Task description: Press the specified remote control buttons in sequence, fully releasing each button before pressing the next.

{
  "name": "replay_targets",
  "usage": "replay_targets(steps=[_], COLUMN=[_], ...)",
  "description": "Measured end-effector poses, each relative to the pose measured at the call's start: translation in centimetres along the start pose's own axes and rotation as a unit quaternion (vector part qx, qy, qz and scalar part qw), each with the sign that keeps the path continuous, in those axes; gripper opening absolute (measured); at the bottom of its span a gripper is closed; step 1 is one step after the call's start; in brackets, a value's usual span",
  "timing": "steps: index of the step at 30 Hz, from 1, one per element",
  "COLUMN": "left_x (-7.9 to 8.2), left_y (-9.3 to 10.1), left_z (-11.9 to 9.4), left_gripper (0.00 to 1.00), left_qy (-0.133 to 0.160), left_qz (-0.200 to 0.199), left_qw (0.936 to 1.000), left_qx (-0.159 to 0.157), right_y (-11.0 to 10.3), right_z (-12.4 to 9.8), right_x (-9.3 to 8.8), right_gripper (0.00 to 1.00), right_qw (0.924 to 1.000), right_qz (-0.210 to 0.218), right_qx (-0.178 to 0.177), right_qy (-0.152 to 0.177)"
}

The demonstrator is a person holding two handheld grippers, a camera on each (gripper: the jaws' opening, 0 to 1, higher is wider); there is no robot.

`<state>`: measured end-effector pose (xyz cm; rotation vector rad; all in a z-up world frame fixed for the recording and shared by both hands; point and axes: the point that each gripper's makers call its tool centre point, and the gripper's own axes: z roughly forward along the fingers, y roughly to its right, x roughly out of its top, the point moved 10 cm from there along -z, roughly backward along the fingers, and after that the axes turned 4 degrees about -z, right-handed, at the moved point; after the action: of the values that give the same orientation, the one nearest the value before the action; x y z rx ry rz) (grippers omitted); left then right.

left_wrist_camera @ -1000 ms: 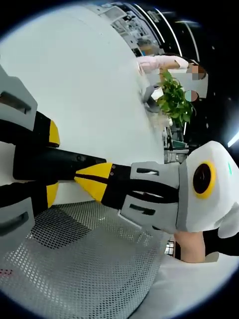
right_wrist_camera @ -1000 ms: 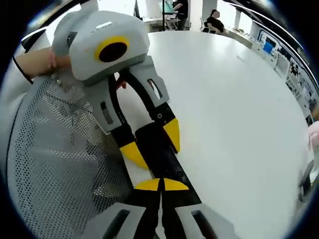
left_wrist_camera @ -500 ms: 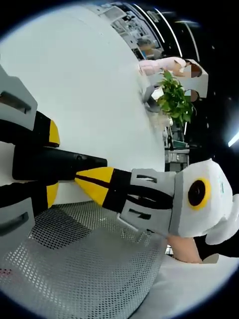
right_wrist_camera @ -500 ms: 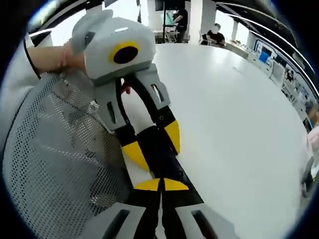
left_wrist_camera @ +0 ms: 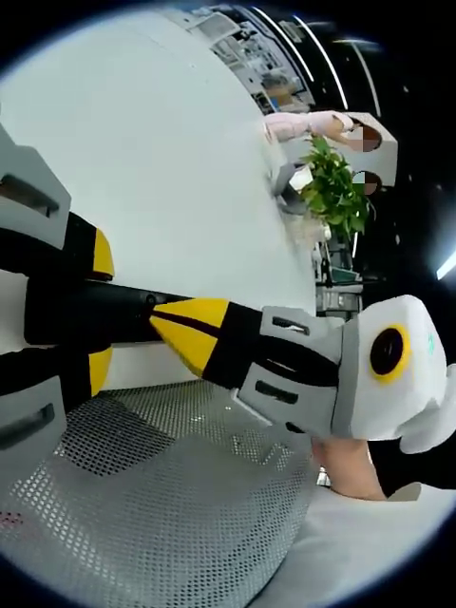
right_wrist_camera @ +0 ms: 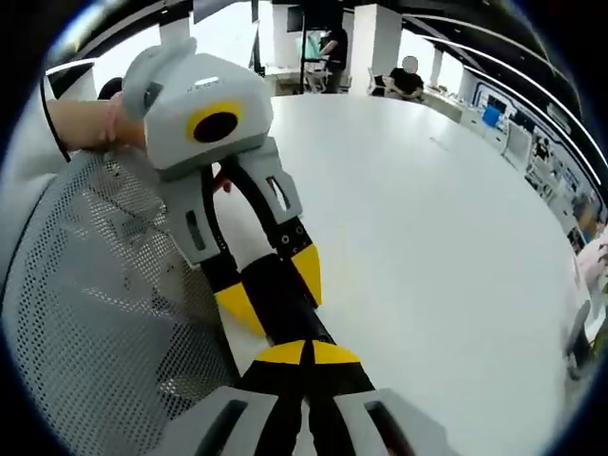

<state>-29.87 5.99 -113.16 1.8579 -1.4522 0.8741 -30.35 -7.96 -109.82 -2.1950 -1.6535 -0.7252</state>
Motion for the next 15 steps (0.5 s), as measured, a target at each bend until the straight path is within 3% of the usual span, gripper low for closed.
replay_targets(steps=[1, 15], left_x=[-0.04, -0.15], left_y=[-0.03, -0.19], left_z=[0.04, 0.23], left_gripper=[0.26, 0.25], left_qy=[0.0, 0.002], left_qz=[0.0, 0.003], left_qw=[1.0, 1.0], left_qx=[0.0, -0.005], right_y=[-0.09, 0.43], right_z=[-0.04, 0.14], right_x=[0.02, 0.71], right_gripper=[0.0, 0.0], right_qw=[0.9999, 0.9984], right_qz=[0.0, -0.007], right_qx=[0.009, 0.022], right_qy=[-0.013, -0.051])
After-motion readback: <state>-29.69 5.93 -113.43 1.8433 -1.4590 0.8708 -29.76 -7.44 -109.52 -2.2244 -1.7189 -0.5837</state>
